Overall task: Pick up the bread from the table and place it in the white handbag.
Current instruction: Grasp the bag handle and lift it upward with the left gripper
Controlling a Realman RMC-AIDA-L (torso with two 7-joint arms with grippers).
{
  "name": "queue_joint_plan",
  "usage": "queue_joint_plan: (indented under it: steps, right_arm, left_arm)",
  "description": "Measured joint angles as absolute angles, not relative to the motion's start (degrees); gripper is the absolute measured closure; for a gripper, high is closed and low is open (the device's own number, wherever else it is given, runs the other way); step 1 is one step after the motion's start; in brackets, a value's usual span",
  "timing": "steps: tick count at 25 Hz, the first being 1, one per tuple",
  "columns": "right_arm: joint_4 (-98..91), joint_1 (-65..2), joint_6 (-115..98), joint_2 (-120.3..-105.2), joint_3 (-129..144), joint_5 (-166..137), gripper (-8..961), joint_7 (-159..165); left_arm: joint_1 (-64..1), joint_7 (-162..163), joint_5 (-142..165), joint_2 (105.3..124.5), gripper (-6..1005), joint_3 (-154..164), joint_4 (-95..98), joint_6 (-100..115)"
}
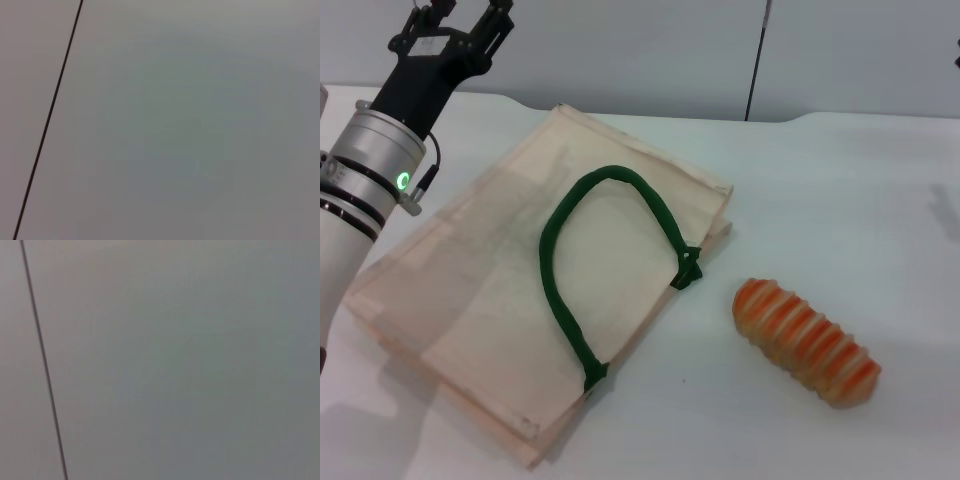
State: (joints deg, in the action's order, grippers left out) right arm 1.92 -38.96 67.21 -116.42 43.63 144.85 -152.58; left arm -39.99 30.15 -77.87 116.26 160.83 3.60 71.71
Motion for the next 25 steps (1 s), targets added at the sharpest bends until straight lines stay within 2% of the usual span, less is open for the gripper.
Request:
queue_joint_plan:
  steps: [16, 25]
  right_arm:
    - [2.0, -39.3, 66.7, -116.46, 43.7, 144.8, 60, -156.5]
    - [2.0, -39.0, 66.7, -116.45, 43.8, 144.6, 60, -156.3]
  left_arm:
    - [-40.1, 31.1, -78.0, 116.25, 202, 160.6, 3.6, 70.9]
    - [-42.8, 59.3, -70.1, 115.20, 203, 163.3, -5.8, 69.2]
